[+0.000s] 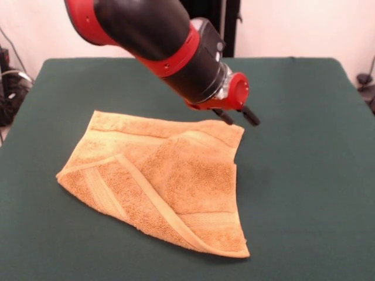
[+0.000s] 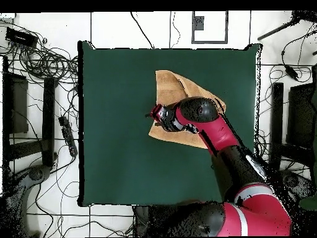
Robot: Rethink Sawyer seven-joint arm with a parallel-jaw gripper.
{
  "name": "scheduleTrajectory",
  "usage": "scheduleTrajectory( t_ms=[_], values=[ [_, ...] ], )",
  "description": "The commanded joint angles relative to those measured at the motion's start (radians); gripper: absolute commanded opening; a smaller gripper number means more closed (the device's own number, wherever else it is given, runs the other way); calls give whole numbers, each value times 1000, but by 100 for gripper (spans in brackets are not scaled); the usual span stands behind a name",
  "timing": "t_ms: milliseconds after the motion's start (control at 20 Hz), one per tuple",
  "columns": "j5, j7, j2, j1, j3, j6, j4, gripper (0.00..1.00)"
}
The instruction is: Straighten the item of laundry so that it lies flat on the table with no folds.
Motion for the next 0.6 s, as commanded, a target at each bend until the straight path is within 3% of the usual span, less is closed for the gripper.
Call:
scheduleTrajectory(
  t_ms=[50,300,600],
  values=[
    [-73,136,147,-7,-11,57,-96,100],
    [-115,130,164,-3,-24,50,-105,100],
    [-104,115,202,-31,4,-15,-80,100]
  ],
)
